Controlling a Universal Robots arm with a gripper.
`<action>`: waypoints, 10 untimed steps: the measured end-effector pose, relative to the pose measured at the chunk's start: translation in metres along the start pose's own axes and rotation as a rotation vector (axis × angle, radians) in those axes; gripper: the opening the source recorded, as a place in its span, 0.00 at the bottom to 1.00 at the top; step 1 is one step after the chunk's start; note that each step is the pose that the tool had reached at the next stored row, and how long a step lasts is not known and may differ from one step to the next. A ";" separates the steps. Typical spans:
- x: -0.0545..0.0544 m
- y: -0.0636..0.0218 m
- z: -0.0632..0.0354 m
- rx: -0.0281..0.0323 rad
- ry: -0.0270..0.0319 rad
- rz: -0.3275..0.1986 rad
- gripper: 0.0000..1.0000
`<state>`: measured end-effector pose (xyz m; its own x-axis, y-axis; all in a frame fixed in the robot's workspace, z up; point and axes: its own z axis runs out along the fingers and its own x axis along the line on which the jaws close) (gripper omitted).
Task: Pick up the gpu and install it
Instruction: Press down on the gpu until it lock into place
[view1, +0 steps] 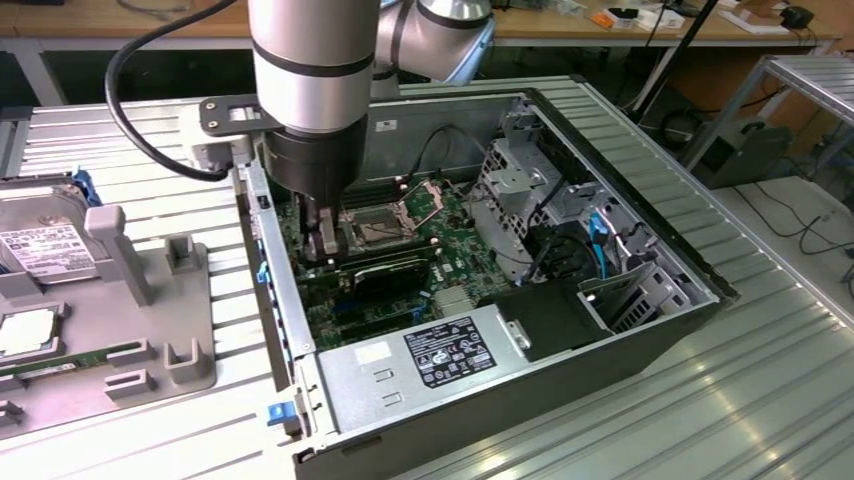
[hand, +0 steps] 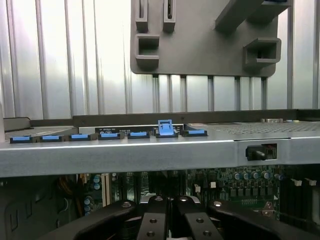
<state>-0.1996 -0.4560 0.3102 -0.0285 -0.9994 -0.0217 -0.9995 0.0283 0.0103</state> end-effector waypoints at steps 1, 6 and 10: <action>0.000 0.0000 0.0000 0.0001 -0.0001 0.000 0.11; 0.000 0.0039 -0.0014 0.0000 -0.0002 0.000 0.11; 0.000 0.0062 -0.0016 -0.0001 -0.0001 0.000 0.11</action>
<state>-0.2058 -0.4561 0.3119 -0.0283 -0.9994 -0.0218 -0.9996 0.0281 0.0104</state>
